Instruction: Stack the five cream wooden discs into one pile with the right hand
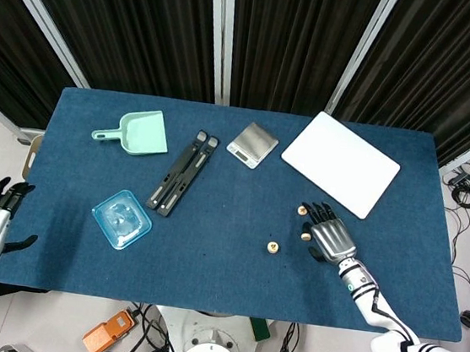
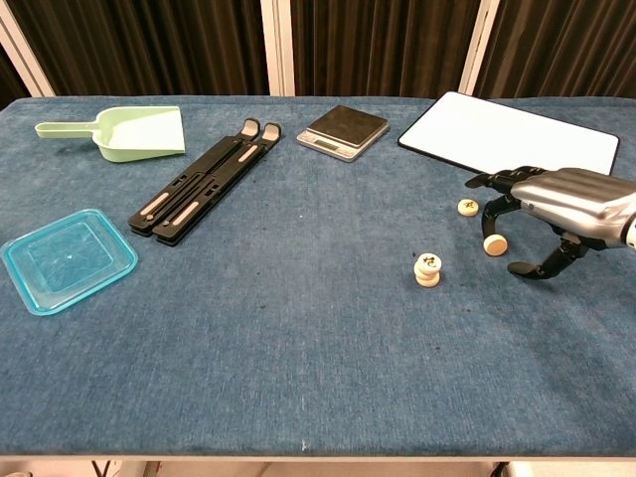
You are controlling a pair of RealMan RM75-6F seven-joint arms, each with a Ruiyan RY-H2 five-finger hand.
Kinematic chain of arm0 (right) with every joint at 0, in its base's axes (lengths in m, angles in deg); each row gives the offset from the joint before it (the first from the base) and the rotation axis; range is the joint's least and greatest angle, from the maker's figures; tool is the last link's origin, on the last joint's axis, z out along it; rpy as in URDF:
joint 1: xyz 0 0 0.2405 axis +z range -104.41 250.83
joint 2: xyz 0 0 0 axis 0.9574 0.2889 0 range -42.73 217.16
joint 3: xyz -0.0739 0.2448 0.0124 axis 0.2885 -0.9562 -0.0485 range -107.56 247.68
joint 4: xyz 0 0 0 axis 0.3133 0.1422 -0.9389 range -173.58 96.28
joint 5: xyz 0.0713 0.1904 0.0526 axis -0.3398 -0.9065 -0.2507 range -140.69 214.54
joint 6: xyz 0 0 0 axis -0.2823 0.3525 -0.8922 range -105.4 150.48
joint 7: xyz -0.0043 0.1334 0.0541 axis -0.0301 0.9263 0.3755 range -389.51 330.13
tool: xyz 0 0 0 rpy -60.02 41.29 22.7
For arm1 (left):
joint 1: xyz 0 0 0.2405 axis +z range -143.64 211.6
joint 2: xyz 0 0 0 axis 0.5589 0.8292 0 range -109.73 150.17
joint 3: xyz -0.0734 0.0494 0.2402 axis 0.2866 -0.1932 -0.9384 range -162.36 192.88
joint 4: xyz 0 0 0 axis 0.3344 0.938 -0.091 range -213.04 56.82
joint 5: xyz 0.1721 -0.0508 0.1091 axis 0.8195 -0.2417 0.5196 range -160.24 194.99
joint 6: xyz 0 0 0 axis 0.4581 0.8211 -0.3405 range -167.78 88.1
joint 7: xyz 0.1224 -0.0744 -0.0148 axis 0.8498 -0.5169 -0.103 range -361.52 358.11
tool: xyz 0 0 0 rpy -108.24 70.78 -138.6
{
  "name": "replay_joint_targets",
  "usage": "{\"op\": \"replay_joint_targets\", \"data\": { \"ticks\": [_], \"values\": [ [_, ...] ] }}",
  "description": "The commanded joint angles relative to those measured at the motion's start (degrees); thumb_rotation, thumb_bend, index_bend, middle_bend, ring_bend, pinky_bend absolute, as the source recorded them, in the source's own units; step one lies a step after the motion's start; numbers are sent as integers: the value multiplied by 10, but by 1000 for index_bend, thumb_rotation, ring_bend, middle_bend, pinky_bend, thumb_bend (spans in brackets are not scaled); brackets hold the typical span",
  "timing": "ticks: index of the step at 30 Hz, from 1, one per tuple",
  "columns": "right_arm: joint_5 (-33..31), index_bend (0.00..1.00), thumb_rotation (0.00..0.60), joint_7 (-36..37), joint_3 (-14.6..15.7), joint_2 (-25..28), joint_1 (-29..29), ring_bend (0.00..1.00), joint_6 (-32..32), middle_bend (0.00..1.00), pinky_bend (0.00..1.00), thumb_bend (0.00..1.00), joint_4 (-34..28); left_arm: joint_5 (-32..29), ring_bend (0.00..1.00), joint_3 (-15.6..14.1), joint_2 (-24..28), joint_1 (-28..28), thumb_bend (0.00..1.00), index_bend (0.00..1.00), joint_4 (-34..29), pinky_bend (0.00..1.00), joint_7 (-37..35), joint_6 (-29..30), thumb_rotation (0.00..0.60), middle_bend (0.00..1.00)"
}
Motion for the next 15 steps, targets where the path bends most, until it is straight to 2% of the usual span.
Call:
{"op": "replay_joint_targets", "data": {
  "ticks": [1,15],
  "values": [
    [2,494,600,4,-2,-1,1,63,0,87,83,452,2,0,37,0,0,0,83,173,1,1,0,0,600,136],
    [7,498,600,5,-3,1,2,63,2,87,83,452,0,-1,37,0,0,-1,83,173,2,1,-4,-2,600,136]
  ]
}}
